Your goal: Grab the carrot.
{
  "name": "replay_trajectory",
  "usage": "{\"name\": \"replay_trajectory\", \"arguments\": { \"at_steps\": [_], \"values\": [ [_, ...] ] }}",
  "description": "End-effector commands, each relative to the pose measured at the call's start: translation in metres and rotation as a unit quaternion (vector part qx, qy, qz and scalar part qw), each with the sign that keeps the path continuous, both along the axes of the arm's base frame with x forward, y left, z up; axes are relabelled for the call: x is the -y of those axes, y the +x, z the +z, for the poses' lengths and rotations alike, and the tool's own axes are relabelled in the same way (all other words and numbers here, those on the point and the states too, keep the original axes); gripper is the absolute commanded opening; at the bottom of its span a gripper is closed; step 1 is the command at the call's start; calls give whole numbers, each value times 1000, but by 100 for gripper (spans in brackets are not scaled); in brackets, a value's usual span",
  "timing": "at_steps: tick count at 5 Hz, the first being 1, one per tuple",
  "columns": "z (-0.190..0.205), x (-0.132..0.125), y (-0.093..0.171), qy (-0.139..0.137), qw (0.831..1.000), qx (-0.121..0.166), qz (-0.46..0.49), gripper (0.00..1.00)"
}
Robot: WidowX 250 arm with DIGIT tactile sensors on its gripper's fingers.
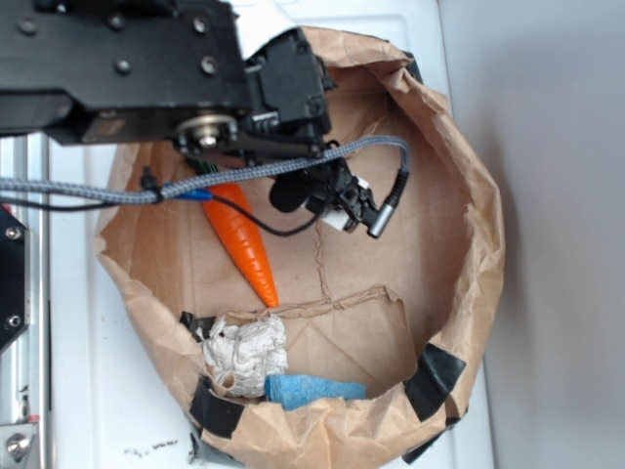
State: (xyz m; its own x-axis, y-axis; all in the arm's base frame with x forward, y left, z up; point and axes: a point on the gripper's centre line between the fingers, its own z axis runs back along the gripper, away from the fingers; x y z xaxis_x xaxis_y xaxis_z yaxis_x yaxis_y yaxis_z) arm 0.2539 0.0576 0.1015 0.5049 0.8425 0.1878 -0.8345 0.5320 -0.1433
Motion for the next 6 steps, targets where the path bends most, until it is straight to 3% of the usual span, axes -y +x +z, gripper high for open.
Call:
{"name": "replay_trajectory", "arguments": {
  "at_steps": [1,3,4,6],
  "values": [
    [-25,-6,-8,21,999,-29,32,100],
    [-64,-5,-7,30,998,-33,36,100],
    [-87,-9,-5,52,998,-24,39,100],
    [-32,-6,-4,8,998,-22,59,100]
  ]
}}
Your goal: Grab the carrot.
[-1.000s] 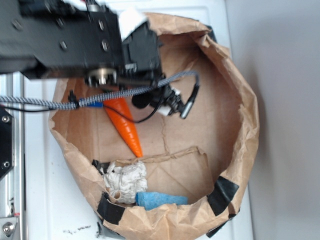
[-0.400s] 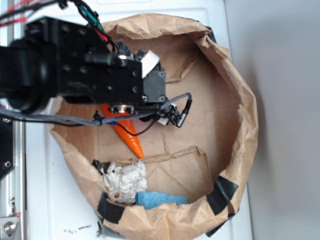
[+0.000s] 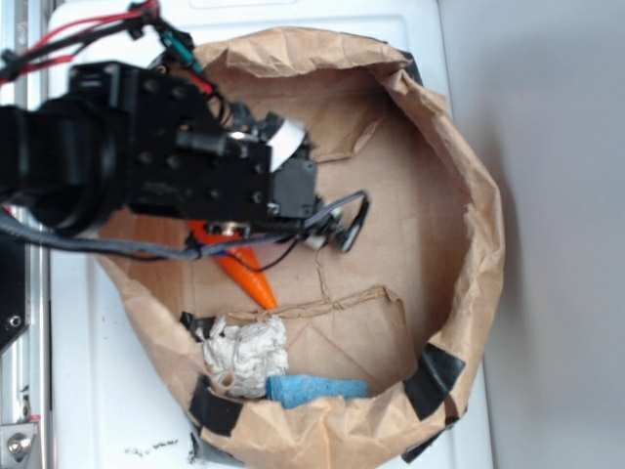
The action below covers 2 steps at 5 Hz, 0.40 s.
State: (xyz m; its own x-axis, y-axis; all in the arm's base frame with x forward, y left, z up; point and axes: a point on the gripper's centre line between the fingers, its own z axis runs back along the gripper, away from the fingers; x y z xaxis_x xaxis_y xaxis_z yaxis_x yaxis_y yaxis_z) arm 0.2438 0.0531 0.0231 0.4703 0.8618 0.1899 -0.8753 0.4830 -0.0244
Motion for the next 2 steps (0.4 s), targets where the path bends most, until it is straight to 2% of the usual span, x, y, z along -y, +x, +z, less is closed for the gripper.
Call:
{"name": "replay_trajectory", "arguments": {
  "at_steps": [1,2],
  "values": [
    [86,-6,10,-52,996,13,75,100],
    [90,4,2,-77,988,-57,125,100]
  ]
}}
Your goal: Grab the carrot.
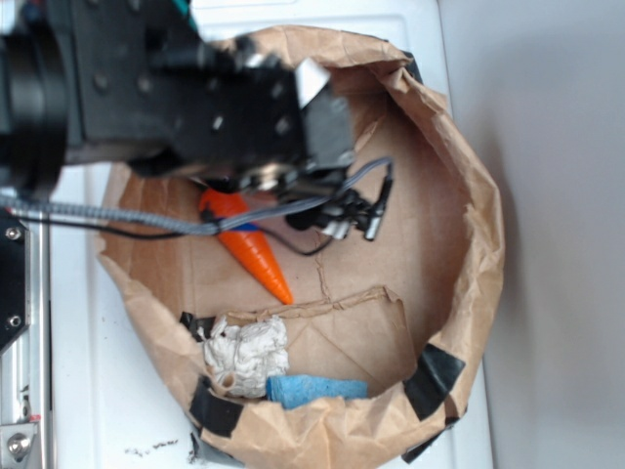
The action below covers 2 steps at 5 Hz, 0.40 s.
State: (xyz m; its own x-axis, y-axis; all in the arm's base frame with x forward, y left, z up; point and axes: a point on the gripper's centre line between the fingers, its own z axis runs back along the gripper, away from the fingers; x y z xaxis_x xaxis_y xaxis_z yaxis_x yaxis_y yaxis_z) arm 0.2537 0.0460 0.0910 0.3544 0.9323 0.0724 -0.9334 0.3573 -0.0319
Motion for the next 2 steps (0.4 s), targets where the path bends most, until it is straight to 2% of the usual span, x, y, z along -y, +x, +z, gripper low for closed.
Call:
{"name": "replay_trajectory", "arguments": {
  "at_steps": [1,2],
  "values": [
    [1,7,-15,-15,989,-119,89,100],
    [-16,8,-21,-9,990,-102,97,100]
  ]
}}
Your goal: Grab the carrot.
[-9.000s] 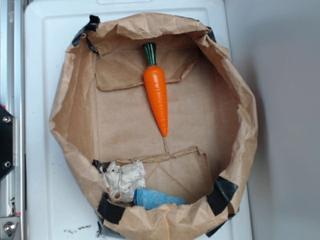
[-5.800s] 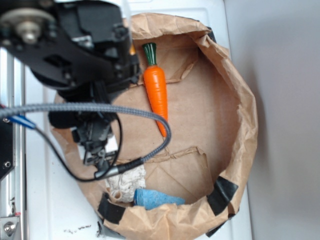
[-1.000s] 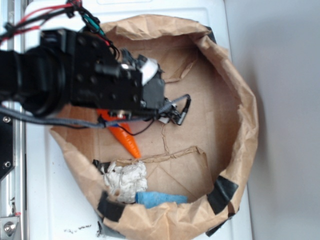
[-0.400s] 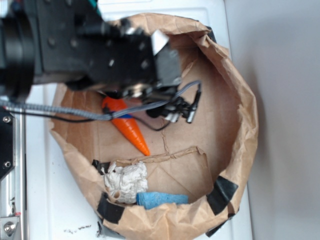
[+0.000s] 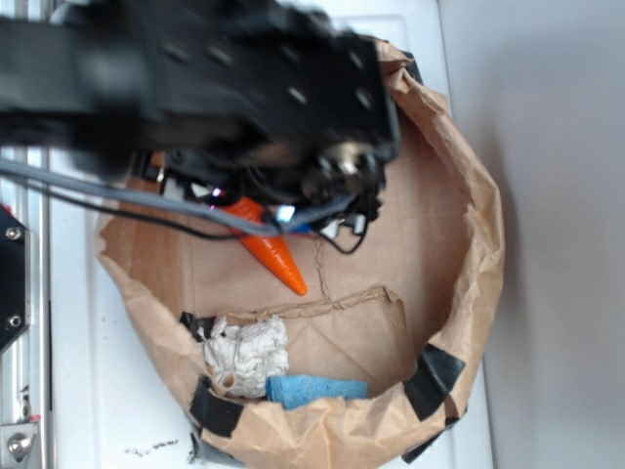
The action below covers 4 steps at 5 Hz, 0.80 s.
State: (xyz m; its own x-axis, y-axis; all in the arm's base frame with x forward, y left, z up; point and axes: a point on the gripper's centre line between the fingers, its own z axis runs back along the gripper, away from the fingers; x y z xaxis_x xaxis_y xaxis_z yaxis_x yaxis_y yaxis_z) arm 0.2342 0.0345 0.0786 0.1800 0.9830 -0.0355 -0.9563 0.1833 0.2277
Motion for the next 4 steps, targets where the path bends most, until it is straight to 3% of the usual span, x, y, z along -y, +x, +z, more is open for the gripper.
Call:
{"name": "replay_trajectory", "arguments": {
  "at_steps": [1,2,4],
  "values": [
    [-28,-9,-4,29,997,64,9,100],
    [-47,-16,-10,45,994,97,17,100],
    [-62,-33,-12,48,990,131,-9,100]
  ]
}}
